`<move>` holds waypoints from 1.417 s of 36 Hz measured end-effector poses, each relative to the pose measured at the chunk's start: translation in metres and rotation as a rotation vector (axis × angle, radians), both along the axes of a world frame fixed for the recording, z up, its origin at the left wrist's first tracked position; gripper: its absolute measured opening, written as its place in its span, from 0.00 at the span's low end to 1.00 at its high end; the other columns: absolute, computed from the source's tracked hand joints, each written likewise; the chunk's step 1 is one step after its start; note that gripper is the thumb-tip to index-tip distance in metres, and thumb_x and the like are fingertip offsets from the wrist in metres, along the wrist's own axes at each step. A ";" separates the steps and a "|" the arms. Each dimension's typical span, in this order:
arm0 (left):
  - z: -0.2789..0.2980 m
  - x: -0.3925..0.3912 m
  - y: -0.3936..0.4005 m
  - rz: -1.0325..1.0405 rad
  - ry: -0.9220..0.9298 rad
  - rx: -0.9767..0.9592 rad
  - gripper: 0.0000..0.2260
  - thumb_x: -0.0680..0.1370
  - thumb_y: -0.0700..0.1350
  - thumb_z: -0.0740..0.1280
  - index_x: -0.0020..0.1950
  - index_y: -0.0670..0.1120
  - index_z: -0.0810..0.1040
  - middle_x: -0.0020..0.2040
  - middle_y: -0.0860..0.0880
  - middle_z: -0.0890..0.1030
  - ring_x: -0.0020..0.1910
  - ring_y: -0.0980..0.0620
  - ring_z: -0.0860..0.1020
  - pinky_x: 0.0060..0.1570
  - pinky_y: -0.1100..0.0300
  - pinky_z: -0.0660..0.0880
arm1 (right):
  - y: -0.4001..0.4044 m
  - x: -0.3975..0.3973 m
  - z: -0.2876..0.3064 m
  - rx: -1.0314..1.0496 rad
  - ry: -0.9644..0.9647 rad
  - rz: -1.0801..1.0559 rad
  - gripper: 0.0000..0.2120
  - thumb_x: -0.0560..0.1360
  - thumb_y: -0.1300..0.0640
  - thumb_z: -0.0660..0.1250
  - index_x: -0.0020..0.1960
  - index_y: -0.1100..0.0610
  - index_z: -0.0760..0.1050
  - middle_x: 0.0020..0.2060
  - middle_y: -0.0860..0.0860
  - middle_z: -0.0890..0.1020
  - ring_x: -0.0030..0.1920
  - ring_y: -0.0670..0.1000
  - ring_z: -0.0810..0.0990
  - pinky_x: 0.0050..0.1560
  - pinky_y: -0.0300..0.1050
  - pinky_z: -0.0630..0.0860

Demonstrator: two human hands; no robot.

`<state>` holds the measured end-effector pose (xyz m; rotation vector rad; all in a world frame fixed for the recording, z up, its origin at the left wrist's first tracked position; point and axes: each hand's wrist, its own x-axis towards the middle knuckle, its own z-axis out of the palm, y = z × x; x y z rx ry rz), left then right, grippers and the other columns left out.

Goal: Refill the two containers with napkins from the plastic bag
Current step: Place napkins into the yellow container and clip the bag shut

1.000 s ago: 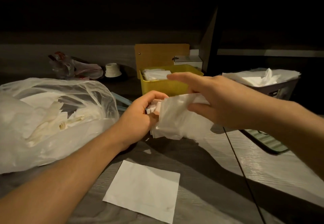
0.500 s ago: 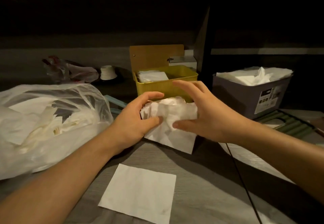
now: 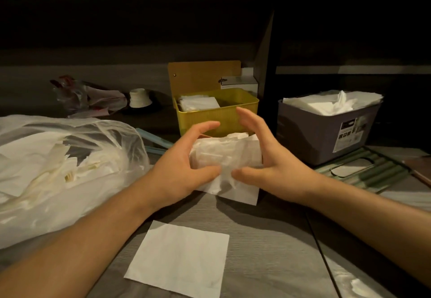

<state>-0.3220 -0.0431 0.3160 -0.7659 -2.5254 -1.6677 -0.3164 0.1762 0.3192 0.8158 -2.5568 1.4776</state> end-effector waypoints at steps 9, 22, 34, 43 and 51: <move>0.003 -0.001 -0.002 0.072 -0.023 0.090 0.28 0.77 0.36 0.70 0.70 0.63 0.70 0.63 0.58 0.77 0.57 0.60 0.79 0.55 0.58 0.81 | 0.006 -0.005 -0.004 0.072 0.255 -0.123 0.37 0.74 0.66 0.73 0.67 0.33 0.61 0.69 0.43 0.67 0.67 0.44 0.73 0.62 0.41 0.78; 0.001 0.000 0.000 0.077 -0.026 0.050 0.25 0.77 0.40 0.72 0.67 0.63 0.72 0.61 0.60 0.78 0.56 0.61 0.79 0.53 0.59 0.81 | 0.010 -0.005 -0.008 0.236 0.551 -0.168 0.17 0.73 0.57 0.76 0.59 0.49 0.74 0.72 0.48 0.62 0.69 0.46 0.69 0.57 0.39 0.78; 0.002 0.002 0.000 0.065 -0.027 0.032 0.26 0.77 0.39 0.72 0.69 0.61 0.71 0.61 0.61 0.77 0.55 0.64 0.79 0.53 0.62 0.81 | 0.015 -0.010 -0.008 0.338 0.283 -0.188 0.05 0.74 0.52 0.75 0.47 0.45 0.79 0.68 0.40 0.67 0.64 0.41 0.70 0.63 0.36 0.73; 0.001 0.001 -0.001 0.066 -0.026 0.030 0.27 0.77 0.39 0.72 0.70 0.62 0.70 0.62 0.63 0.76 0.57 0.66 0.77 0.52 0.65 0.80 | 0.015 -0.006 -0.005 0.343 0.256 -0.258 0.09 0.73 0.46 0.73 0.51 0.47 0.79 0.69 0.41 0.67 0.63 0.37 0.68 0.58 0.26 0.68; 0.000 0.000 -0.003 0.076 -0.002 -0.002 0.27 0.77 0.39 0.72 0.70 0.62 0.70 0.62 0.65 0.75 0.58 0.68 0.76 0.51 0.69 0.78 | 0.014 -0.008 -0.004 0.486 0.111 -0.248 0.15 0.70 0.38 0.72 0.50 0.47 0.80 0.71 0.42 0.67 0.65 0.42 0.70 0.63 0.36 0.71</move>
